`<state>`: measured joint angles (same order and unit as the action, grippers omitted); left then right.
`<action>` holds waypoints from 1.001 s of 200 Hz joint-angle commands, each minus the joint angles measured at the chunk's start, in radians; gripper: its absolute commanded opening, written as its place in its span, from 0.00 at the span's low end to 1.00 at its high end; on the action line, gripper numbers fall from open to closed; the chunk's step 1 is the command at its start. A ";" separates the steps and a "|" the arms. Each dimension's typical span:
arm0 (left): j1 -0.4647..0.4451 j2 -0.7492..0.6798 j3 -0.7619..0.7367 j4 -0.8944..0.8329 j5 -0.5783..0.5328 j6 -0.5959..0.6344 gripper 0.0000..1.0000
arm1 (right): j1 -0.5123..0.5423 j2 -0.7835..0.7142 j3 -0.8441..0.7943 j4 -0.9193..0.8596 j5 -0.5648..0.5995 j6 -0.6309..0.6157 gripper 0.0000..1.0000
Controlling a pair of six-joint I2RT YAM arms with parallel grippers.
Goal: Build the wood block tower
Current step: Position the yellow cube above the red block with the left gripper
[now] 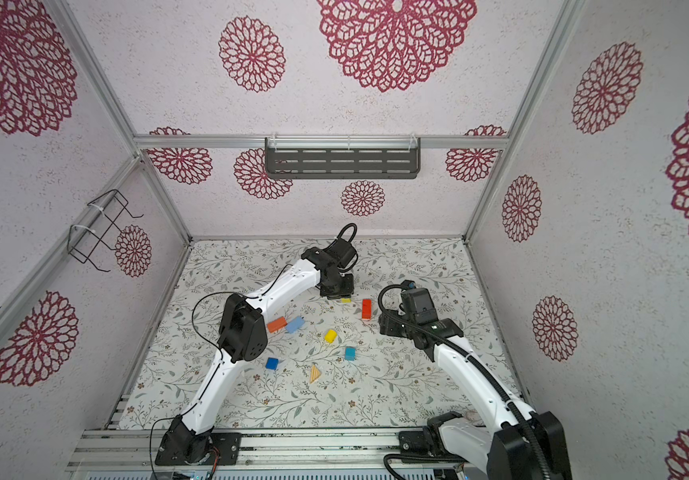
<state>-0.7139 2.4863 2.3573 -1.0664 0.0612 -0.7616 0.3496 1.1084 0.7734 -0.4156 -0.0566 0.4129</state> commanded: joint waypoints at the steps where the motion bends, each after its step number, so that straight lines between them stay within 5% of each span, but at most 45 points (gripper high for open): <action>1: -0.012 0.034 0.017 0.067 0.020 -0.036 0.27 | -0.006 -0.021 -0.007 0.014 0.005 0.017 0.71; 163: -0.042 0.101 0.027 0.132 0.048 -0.082 0.28 | -0.006 -0.004 -0.023 0.029 -0.004 0.015 0.71; 200: -0.044 0.099 0.026 0.132 0.045 -0.084 0.36 | -0.006 -0.001 -0.023 0.031 -0.007 0.015 0.71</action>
<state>-0.7425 2.5710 2.3650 -0.9436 0.1040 -0.8261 0.3496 1.1095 0.7456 -0.4004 -0.0578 0.4133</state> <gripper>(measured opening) 0.335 0.714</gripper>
